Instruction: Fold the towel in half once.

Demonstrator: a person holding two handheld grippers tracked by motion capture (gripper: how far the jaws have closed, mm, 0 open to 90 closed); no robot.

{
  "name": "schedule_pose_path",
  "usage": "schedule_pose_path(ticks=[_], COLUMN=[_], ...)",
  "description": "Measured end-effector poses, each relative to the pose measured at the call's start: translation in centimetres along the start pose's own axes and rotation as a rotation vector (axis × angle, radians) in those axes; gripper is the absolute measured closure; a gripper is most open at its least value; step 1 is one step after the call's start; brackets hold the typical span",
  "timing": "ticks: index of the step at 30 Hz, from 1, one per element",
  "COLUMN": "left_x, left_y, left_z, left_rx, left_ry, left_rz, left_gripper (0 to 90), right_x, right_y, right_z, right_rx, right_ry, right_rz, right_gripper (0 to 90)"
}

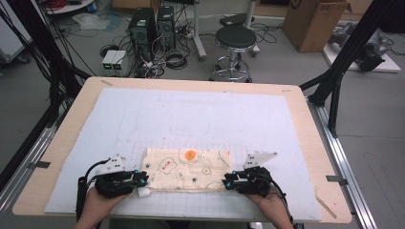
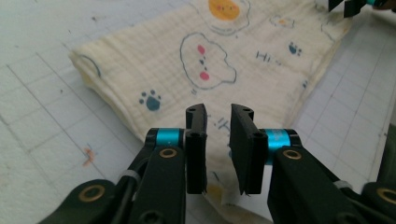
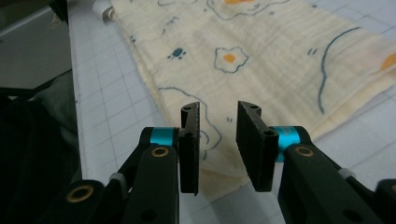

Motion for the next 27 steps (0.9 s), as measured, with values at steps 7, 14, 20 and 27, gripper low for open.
schedule_pose_path(ticks=[7, 14, 20, 27], left_x=[0.1, -0.2, -0.2, 0.4], left_y=[-0.7, -1.2, -1.3, -1.1], left_z=[-0.3, 0.0, 0.1, -0.1], left_rx=[-0.004, -0.015, -0.026, -0.019], left_ry=[-0.026, -0.003, 0.012, -0.004], left_rz=[0.029, 0.064, 0.069, 0.043], left_gripper=[73.7, 77.7, 83.1, 87.8], right_x=[0.3, -0.4, -0.4, 0.1], right_y=[-0.4, -1.1, -1.3, -1.4], right_z=[0.6, 0.3, 0.3, 0.5], right_rx=[0.024, 0.027, 0.034, 0.044], right_ry=[0.012, -0.006, -0.009, 0.004], right_rz=[0.001, 0.062, 0.076, 0.073], right_gripper=[67.0, 79.2, 86.3, 87.1])
Point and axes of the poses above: each handheld gripper's, and its own axes: x roughly backward along the jaws, y roughly out of its top, z roughly to its left, the point moved 10 cm from there along -x, roughly forward along the jaws, and after that the axes turned 8 degrees about z, right-handed, at the moved point
